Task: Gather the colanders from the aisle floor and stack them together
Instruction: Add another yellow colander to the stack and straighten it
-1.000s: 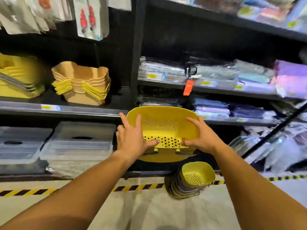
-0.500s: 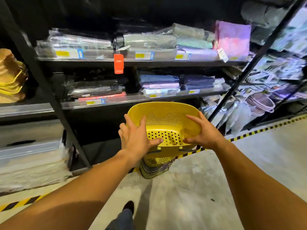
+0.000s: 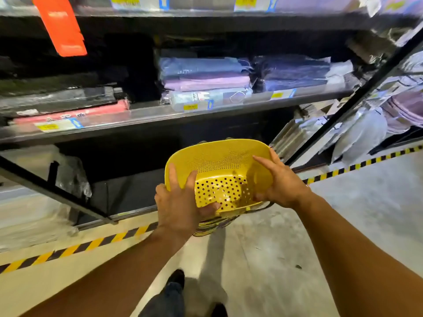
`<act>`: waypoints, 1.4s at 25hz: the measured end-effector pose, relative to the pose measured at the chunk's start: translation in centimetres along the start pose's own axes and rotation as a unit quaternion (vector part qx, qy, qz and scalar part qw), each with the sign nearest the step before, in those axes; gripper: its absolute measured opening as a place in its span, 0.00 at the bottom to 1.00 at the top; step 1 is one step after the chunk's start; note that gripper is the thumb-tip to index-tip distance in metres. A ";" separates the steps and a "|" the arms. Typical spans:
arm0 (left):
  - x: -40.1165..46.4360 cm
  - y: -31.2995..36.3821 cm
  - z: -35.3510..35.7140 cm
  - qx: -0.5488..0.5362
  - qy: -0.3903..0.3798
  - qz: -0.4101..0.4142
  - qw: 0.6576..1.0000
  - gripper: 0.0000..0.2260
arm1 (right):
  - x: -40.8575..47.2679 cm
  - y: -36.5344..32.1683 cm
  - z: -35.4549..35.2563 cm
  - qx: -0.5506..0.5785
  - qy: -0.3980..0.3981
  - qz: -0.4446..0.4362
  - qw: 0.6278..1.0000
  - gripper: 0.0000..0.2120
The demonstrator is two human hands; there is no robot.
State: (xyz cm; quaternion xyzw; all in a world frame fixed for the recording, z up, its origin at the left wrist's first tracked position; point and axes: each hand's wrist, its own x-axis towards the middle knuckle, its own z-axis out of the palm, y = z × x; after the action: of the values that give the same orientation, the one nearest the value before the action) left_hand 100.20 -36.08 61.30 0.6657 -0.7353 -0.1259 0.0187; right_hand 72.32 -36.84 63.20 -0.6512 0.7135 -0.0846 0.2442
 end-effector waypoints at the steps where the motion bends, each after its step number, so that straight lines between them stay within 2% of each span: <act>1: 0.9 0.4 1.6 -0.006 -0.014 -0.010 1.000 0.47 | 1.3 1.4 1.3 0.001 -0.006 -0.008 1.000 0.54; 10: 7.5 4.1 22.5 0.001 -0.043 -0.063 0.997 0.45 | 13.5 17.5 15.5 0.026 -0.096 -0.052 0.994 0.55; 14: 7.7 3.3 29.5 -0.043 -0.066 -0.092 0.993 0.45 | 15.9 20.4 21.5 0.053 -0.145 -0.070 0.985 0.56; 18: 8.1 1.3 33.8 -0.043 -0.109 -0.067 0.991 0.43 | 16.5 22.3 26.2 0.132 -0.167 -0.077 0.974 0.60; 22: 8.4 0.0 36.5 -0.051 -0.105 -0.067 0.991 0.40 | 17.4 23.6 28.4 0.091 -0.150 -0.093 0.980 0.62; 25: 8.7 -0.7 37.4 0.005 -0.057 -0.013 0.998 0.37 | 17.8 23.9 28.6 0.102 -0.141 -0.098 0.980 0.59; 28: 9.4 -1.8 38.0 -0.031 -0.056 -0.003 0.998 0.36 | 17.2 23.6 29.2 0.107 -0.115 -0.086 0.984 0.57; 30: 9.2 -2.6 38.8 -0.049 -0.029 0.021 0.998 0.34 | 16.0 23.5 30.0 0.089 -0.097 -0.088 0.987 0.53; 32: 8.7 -3.1 39.7 -0.052 0.010 0.055 0.997 0.34 | 14.4 23.9 31.1 0.092 -0.052 -0.107 0.989 0.47; 35: 8.0 -3.7 41.0 -0.118 0.061 0.073 0.989 0.37 | 11.7 24.6 33.7 0.122 0.030 -0.115 0.985 0.40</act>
State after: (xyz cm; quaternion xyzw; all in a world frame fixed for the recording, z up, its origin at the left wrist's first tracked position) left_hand 94.94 -37.72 19.76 0.6102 -0.7591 -0.1695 0.1506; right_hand 65.53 -38.18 20.41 -0.6913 0.6257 -0.2177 0.2885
